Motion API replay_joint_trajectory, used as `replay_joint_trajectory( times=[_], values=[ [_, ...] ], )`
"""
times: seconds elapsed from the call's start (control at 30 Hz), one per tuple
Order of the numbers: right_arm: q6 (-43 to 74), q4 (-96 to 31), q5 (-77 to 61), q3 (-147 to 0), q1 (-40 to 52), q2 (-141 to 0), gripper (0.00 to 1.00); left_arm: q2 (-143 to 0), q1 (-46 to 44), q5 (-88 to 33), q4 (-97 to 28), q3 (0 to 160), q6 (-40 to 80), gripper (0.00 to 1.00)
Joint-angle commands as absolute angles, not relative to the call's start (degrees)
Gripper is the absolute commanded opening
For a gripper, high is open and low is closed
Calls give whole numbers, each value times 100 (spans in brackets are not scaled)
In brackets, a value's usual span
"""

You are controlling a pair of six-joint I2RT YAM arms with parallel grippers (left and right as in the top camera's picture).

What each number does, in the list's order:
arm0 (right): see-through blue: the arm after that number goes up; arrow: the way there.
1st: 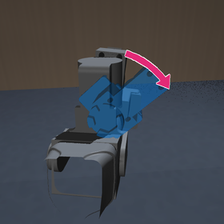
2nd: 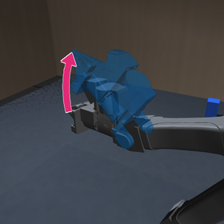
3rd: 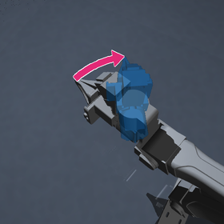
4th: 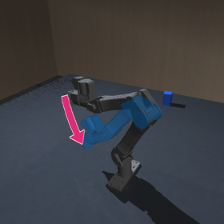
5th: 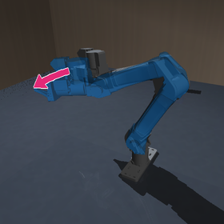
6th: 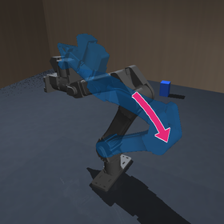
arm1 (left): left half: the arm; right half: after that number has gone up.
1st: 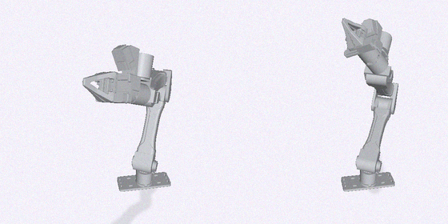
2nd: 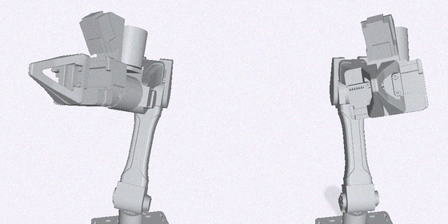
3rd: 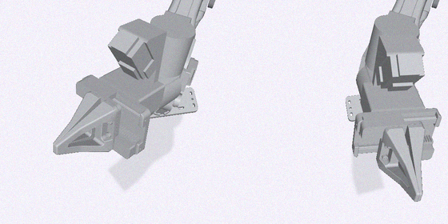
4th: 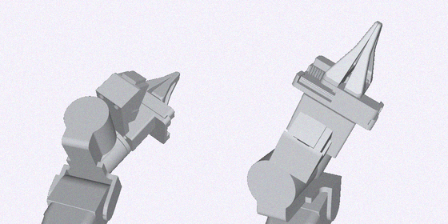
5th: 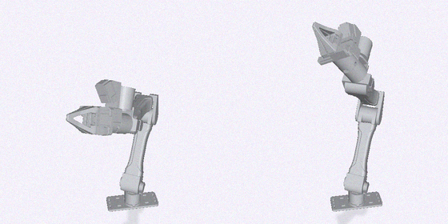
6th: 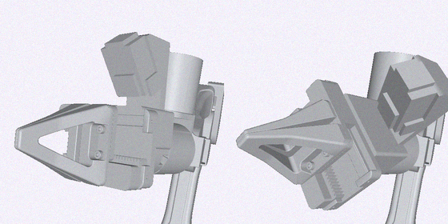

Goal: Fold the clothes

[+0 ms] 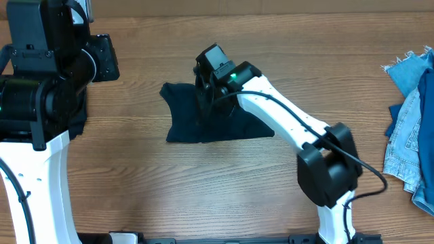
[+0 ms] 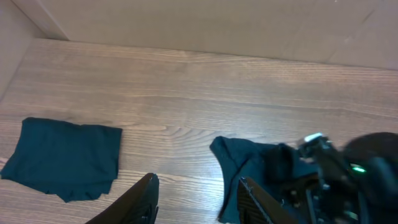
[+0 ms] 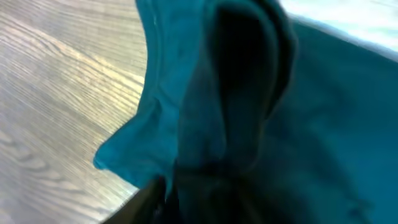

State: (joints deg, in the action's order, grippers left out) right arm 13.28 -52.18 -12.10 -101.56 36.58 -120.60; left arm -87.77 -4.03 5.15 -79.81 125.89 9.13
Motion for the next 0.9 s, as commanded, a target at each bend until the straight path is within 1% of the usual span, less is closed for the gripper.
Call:
replay_joint_trajectory(
  times=[0.0,0.03,0.13,0.17,0.23,0.27,0.3,0.33,0.37,0.4,0.43,0.5,0.57,0.63,0.7,0.73,0.8,0.87],
  values=[
    [1048,-5175,-1629,-10285,3817,-11834,45,-8770,-403,443,-7988,12619,1033,45],
    [1048,-5242,-1774,-10285,3826,-11692,47,-8770,-403,443,-7990,12619,1031,45],
    [980,-5358,-1909,-10285,3824,-11384,49,-8772,-403,445,-7981,12617,1033,45],
    [969,-5505,-1472,-10285,3734,-11312,49,-8772,-403,445,-7988,12617,1033,45],
    [1048,-5714,-1203,-10285,3476,-11306,49,-8772,-403,445,-7999,12617,1031,46],
    [1048,-5841,-1203,-10283,3229,-11323,47,-8772,-403,443,-7999,12617,1033,46],
    [1048,-5905,-1205,-10283,2961,-11382,41,-8772,-403,443,-7999,12617,1033,47],
    [1048,-5907,-1205,-10269,2792,-11463,37,-8772,-403,443,-7996,12617,1033,47],
    [1050,-5907,-1219,-10254,2681,-11550,32,-8772,-403,443,-7994,12617,1033,49],
    [1050,-5898,-1278,-10221,2591,-11692,29,-8772,-403,443,-7994,12617,1033,52],
    [1050,-5913,-1402,-10206,2552,-11874,26,-8772,-403,445,-7994,12615,1031,53],
    [1050,-5922,-1522,-10197,2558,-12090,25,-8774,-403,445,-8001,12604,1031,55],
    [1048,-5902,-1529,-10195,2598,-12208,27,-8799,-403,445,-8075,12510,1028,55],
    [1048,-5907,-1529,-10184,2598,-12326,28,-8921,-403,443,-8254,12418,1031,53],
    [1048,-5940,-1627,-10051,2598,-12414,27,-9161,-403,443,-8514,12285,1031,47],
    [1024,-6064,-2038,-9926,2633,-12416,27,-9327,-403,440,-8573,12191,1033,44],
    [757,-6366,-2609,-9865,2794,-12416,27,-9544,-403,366,-8567,12105,1031,44],
    [349,-6613,-3039,-9865,3153,-12416,27,-9780,-405,117,-8506,12105,1031,44]
  ],
)
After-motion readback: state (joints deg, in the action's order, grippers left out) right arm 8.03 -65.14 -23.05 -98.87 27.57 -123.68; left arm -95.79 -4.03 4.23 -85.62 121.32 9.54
